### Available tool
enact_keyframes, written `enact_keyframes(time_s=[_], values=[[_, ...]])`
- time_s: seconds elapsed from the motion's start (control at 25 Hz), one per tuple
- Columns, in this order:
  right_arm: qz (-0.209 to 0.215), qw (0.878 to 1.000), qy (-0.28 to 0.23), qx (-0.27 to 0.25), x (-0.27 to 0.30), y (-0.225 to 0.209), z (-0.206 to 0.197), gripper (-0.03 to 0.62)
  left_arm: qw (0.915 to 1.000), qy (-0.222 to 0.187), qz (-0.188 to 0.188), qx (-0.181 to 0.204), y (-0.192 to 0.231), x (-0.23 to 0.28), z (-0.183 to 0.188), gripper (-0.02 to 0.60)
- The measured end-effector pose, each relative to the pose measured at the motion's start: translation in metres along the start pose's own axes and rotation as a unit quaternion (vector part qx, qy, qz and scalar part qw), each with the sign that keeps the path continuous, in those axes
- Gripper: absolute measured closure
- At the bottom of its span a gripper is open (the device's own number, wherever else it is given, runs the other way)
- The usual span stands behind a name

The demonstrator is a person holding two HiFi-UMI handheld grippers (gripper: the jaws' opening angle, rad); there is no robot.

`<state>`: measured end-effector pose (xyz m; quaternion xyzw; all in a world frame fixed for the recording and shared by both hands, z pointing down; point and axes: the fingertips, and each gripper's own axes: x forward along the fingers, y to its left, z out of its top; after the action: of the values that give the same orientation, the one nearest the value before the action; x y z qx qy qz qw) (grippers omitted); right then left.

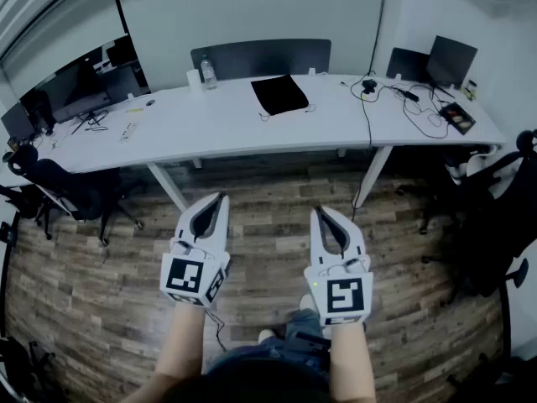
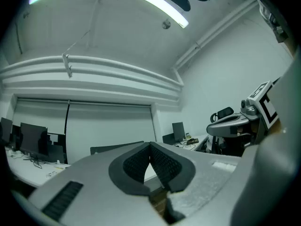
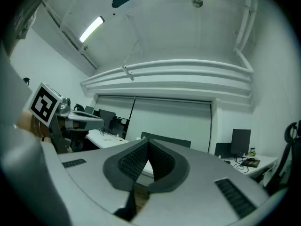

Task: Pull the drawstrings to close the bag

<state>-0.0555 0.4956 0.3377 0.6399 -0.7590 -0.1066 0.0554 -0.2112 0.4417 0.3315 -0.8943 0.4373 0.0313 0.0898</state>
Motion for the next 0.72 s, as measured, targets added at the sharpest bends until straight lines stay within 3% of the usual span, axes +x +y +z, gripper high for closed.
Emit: enact_keyframes(time_s=[0.36,0.52,0.72], values=[[0.0,1.0,0.004,0.0,0.001,0.016,-0.005,0.6,0.9999,-0.005,-0.01,-0.002,0.011,-0.007,-0.007,0.583],[0.006,1.0,0.017,-0.014,0.022,0.005,-0.013,0.6,0.9999,0.001,-0.011,-0.001,0.017,0.015,-0.018,0.583],[0.009,1.0,0.009,0.007,0.076,-0.026,-0.029,0.6,0.9997,0.013,-0.018,0.006,0.03,0.068,-0.034,0.583]])
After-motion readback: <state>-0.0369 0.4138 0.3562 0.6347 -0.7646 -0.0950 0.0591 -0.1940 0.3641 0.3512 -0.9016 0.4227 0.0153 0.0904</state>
